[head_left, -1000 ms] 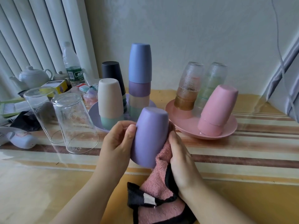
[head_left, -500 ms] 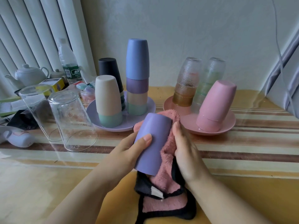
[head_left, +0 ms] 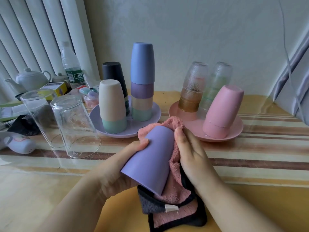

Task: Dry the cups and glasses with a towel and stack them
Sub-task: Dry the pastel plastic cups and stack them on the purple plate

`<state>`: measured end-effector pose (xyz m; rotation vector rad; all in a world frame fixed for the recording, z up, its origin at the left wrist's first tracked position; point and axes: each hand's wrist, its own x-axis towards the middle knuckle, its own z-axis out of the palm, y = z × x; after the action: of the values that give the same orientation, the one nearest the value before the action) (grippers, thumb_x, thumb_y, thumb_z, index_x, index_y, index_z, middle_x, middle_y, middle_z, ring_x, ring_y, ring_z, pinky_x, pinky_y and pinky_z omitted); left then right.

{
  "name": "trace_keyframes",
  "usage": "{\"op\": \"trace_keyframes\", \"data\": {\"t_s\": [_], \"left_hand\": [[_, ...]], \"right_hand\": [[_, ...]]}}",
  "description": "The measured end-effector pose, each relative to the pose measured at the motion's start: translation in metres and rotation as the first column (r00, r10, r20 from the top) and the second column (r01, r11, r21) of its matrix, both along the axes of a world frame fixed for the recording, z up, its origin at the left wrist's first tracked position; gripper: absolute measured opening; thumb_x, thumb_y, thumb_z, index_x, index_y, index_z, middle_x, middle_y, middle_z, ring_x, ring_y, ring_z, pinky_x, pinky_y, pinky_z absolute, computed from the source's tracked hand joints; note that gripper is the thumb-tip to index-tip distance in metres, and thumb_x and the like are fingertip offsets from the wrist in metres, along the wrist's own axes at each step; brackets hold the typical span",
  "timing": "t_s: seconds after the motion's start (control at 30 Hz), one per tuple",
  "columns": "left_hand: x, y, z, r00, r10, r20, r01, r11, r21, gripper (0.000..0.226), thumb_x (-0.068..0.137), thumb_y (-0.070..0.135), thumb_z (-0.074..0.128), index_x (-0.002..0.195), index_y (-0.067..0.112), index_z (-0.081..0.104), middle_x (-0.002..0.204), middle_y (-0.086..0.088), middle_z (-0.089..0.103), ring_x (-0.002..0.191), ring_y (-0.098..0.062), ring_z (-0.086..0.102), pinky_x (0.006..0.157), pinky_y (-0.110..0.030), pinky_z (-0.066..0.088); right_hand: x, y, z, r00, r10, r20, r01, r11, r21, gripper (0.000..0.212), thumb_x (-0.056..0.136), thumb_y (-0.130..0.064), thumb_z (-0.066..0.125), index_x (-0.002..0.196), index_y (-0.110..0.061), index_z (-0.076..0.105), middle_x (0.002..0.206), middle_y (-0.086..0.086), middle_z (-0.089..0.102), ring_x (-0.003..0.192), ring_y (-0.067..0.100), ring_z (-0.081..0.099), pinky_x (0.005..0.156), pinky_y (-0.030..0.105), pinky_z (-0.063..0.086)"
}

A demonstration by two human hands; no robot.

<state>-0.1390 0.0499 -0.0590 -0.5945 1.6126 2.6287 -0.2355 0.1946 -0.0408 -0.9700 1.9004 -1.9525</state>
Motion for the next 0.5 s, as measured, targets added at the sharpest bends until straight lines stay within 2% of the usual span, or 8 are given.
{"op": "trace_keyframes", "data": {"t_s": [0.1,0.17,0.23,0.33,0.4,0.43,0.5], "left_hand": [[0.000,0.004,0.008,0.998,-0.022,-0.050,0.014,0.988,-0.151,0.080,0.053,0.049,0.075,0.122,0.011,0.064,0.119,-0.016,0.068,0.095,-0.024,0.070,0.069,-0.030,0.058],[0.001,0.009,0.013,0.994,-0.003,-0.106,-0.019,0.979,-0.202,0.068,0.053,0.046,0.076,0.113,0.015,0.069,0.110,-0.016,0.071,0.092,-0.027,0.071,0.073,-0.037,0.057],[0.000,0.010,0.010,0.986,0.040,-0.162,-0.088,0.951,-0.297,0.060,0.054,0.045,0.077,0.109,0.023,0.069,0.108,-0.012,0.072,0.094,-0.028,0.070,0.078,-0.039,0.056],[-0.004,0.012,0.007,0.953,0.131,-0.272,-0.220,0.919,-0.328,0.055,0.053,0.043,0.077,0.106,0.029,0.068,0.103,-0.006,0.074,0.090,-0.020,0.071,0.070,-0.029,0.056],[-0.005,0.013,0.007,0.923,0.195,-0.331,-0.301,0.903,-0.307,0.052,0.053,0.043,0.077,0.103,0.032,0.069,0.102,-0.006,0.073,0.090,-0.020,0.070,0.072,-0.030,0.056],[-0.005,0.013,0.007,0.909,0.220,-0.354,-0.335,0.891,-0.307,0.049,0.053,0.044,0.076,0.101,0.034,0.069,0.102,-0.005,0.073,0.090,-0.020,0.070,0.072,-0.030,0.056],[-0.005,0.011,0.006,0.885,0.252,-0.392,-0.392,0.858,-0.333,0.047,0.054,0.046,0.075,0.100,0.038,0.069,0.101,-0.002,0.073,0.090,-0.018,0.069,0.070,-0.027,0.055]], "right_hand": [[0.002,-0.003,-0.003,0.995,-0.062,-0.073,0.060,0.997,-0.041,0.026,0.093,-0.042,0.041,0.094,-0.024,0.059,0.091,-0.012,0.067,0.085,-0.004,0.058,0.078,0.003,0.038],[0.005,-0.004,0.000,0.997,-0.053,-0.050,0.051,0.997,-0.054,0.021,0.094,-0.041,0.039,0.096,-0.030,0.057,0.091,-0.029,0.065,0.088,-0.016,0.056,0.079,0.000,0.037],[0.010,-0.005,0.004,0.999,-0.016,0.037,0.019,0.997,-0.073,0.019,0.087,-0.041,0.036,0.095,-0.038,0.052,0.086,-0.048,0.058,0.091,-0.029,0.049,0.078,-0.006,0.033],[0.012,-0.008,-0.002,0.995,0.009,0.101,-0.006,0.999,-0.038,0.026,0.080,-0.048,0.034,0.100,-0.045,0.050,0.097,-0.050,0.052,0.098,-0.035,0.042,0.084,-0.008,0.031],[0.012,-0.009,-0.006,0.988,0.048,0.147,-0.045,0.999,-0.024,0.022,0.083,-0.048,0.033,0.099,-0.048,0.047,0.096,-0.053,0.048,0.097,-0.038,0.038,0.085,-0.009,0.029],[0.013,-0.010,-0.010,0.986,0.075,0.152,-0.073,0.997,-0.017,0.021,0.084,-0.047,0.032,0.099,-0.049,0.046,0.094,-0.055,0.048,0.098,-0.038,0.038,0.086,-0.008,0.029],[0.014,-0.012,-0.012,0.980,0.142,0.137,-0.141,0.990,-0.016,0.027,0.084,-0.048,0.032,0.107,-0.050,0.046,0.102,-0.054,0.048,0.110,-0.032,0.038,0.096,-0.003,0.029]]}}
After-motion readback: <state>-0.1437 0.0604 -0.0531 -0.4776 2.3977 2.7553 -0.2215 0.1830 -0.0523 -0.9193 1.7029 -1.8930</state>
